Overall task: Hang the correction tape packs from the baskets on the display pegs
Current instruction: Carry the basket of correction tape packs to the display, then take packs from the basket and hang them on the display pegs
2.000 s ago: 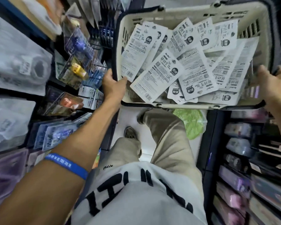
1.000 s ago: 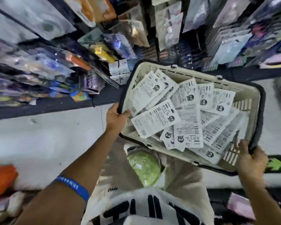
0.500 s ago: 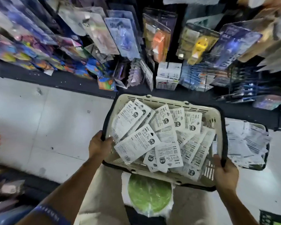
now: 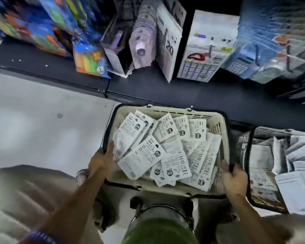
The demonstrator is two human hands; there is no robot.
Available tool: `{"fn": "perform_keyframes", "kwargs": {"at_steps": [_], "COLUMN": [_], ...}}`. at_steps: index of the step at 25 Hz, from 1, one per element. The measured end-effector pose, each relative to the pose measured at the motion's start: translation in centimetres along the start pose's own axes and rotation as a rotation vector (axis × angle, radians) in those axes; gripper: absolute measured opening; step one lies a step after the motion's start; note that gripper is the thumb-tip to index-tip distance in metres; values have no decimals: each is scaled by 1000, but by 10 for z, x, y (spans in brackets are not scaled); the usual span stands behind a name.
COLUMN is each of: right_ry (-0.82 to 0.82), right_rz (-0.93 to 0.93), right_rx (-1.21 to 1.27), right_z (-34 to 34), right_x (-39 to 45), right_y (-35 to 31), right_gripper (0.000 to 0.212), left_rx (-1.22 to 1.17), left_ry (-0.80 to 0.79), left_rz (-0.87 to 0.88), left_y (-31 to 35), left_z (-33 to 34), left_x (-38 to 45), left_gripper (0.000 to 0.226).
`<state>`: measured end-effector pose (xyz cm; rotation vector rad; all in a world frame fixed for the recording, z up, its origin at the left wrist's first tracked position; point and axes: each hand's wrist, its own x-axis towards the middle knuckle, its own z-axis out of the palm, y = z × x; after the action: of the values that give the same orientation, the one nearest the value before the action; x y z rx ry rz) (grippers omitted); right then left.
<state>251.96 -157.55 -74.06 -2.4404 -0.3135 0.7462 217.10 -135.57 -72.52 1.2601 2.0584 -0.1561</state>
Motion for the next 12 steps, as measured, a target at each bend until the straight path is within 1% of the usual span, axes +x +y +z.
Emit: {"fn": "perform_keyframes", "kwargs": {"at_steps": [2,4,6,8,10,12], "right_ry": [46,71,104,144,192,200], "right_rz": [-42,-46,0,-3,-11,87], "right_rx": [-18,-8,36,26,-9,-31], "right_z": [12,20,28,37,41,39], "right_x": [14,25,31,31,22,18], "right_y": [18,29,35,37,33,25], "right_gripper": [28,33,40,45,50,52], "left_rx": [-40,-89,-105,-128,-165,-171], "left_ry": [30,90,119,131,159,160], "left_rz": [-21,-13,29,57,33,-25], "left_y": [-9,-2,12,21,20,19], "left_z": [39,57,64,64,70,74], "left_x": [1,3,13,20,19,12], "left_gripper": [80,77,74,73,72,69]}}
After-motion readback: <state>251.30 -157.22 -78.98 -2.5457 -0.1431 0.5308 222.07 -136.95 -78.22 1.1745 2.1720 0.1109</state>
